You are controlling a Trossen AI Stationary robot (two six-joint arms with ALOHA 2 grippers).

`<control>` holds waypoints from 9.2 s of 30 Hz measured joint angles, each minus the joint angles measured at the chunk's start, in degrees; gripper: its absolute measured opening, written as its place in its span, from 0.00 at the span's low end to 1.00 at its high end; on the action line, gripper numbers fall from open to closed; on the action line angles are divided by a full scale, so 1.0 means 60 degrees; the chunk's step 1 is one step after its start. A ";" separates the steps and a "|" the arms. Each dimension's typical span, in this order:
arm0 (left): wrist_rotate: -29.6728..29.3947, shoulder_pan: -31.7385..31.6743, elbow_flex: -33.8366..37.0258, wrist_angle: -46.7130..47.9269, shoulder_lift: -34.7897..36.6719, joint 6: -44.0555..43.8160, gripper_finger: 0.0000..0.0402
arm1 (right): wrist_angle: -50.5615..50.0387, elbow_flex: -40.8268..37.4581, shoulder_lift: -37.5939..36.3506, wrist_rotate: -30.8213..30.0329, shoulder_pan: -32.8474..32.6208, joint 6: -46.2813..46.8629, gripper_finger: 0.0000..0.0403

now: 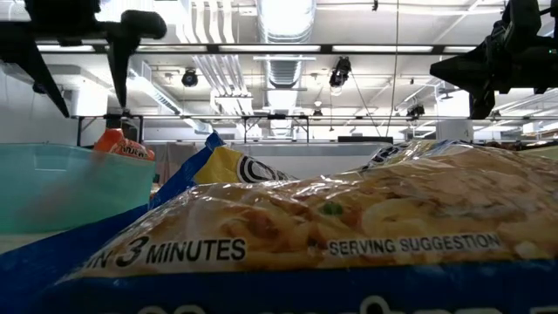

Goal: Sort Maruchan noodles
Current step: Put the orange noodle pack into the green bin, then put the red noodle pack into the white bin

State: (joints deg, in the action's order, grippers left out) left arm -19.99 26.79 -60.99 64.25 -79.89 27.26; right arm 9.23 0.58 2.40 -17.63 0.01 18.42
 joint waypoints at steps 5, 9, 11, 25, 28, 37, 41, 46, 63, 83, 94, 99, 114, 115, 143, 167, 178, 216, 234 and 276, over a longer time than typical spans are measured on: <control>0.1089 -0.0519 0.0002 0.0005 -0.0617 0.0370 0.61 | 0.0000 0.0003 0.0002 0.0003 0.0000 -0.0001 0.04; 0.1226 -0.0620 0.0004 -0.0042 -0.0812 0.0431 0.61 | -0.0002 0.0002 0.0000 0.0000 0.0002 0.0000 0.04; 0.0801 -0.0625 0.0004 -0.0040 -0.0811 0.0657 0.61 | 0.0000 0.0001 0.0002 0.0000 0.0002 0.0002 0.04; 0.0561 -0.1017 0.0004 -0.0229 -0.0993 0.2674 0.61 | -0.0001 0.0001 0.0002 0.0003 0.0000 0.0002 0.04; 0.0561 -0.1161 0.0004 -0.0256 -0.1137 0.2867 0.61 | 0.0000 0.0004 -0.0001 0.0002 0.0004 0.0002 0.04; 0.0583 -0.1327 0.0004 -0.0236 -0.1526 0.2855 0.54 | 0.0000 0.0002 0.0002 0.0002 0.0000 0.0002 0.04; 0.0719 -0.1357 0.0011 -0.0226 -0.1649 0.2846 0.48 | 0.0000 0.0002 0.0002 0.0000 0.0001 0.0002 0.04; 0.1089 -0.1517 0.0011 -0.0381 -0.1820 0.2837 0.40 | -0.0004 0.0001 0.0002 0.0003 0.0003 0.0002 0.04; 0.1519 -0.1673 0.0066 -0.0236 -0.2227 0.2547 0.05 | -0.0001 0.0001 0.0001 0.0002 0.0000 0.0002 0.04; 0.1424 -0.1673 0.0000 0.0543 -0.1466 -0.1215 0.00 | -0.0004 0.0003 -0.0001 -0.0002 0.0001 0.0002 0.04; 0.0353 -0.1673 0.0001 0.0986 -0.1175 -0.5607 0.00 | 0.0000 0.0000 -0.0001 0.0000 0.0004 0.0002 0.04; 0.0321 -0.1684 0.0125 0.0938 -0.1175 -0.6348 0.00 | -0.0001 0.0003 0.0000 0.0000 0.0004 0.0002 0.04; -0.0113 -0.1688 0.1796 -0.0641 -0.1178 -0.6647 0.00 | -0.0001 0.0001 0.0000 0.0000 0.0000 0.0002 0.04; -0.0113 -0.1688 0.1796 -0.0641 -0.1178 -0.6647 0.00 | 0.0000 0.0002 -0.0001 0.0000 0.0002 0.0002 0.04; -0.0219 -0.1214 0.0113 0.0658 0.0033 -0.7514 0.30 | -0.0004 0.0004 0.0001 0.0002 0.0000 0.0002 0.04; -0.1554 -0.4569 0.0433 -0.2796 0.0173 -0.5516 0.30 | -0.0002 0.0000 0.0000 0.0000 0.0002 0.0002 0.04; 0.0247 -0.7545 0.2580 -0.3639 0.1929 -0.8203 0.30 | -0.0003 0.0000 -0.0001 0.0000 0.0000 0.0002 0.04; -0.1531 -0.8193 0.6931 -0.7452 0.4104 -1.8355 0.67 | -0.0001 0.0001 0.0000 0.0001 0.0001 0.0002 0.04; -0.0761 -0.9924 0.7526 -0.9494 0.3723 -1.7406 0.67 | -0.0004 0.0004 0.0002 0.0003 0.0001 -0.0001 0.04; 0.1462 -1.0624 0.6555 -1.2301 0.2672 -1.0854 0.01 | -0.0004 0.0000 0.0002 0.0003 0.0000 0.0002 0.04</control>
State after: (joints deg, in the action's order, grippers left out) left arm -11.22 -36.95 -21.66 -9.56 -63.86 -37.87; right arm 9.21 0.58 2.41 -17.61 0.01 18.43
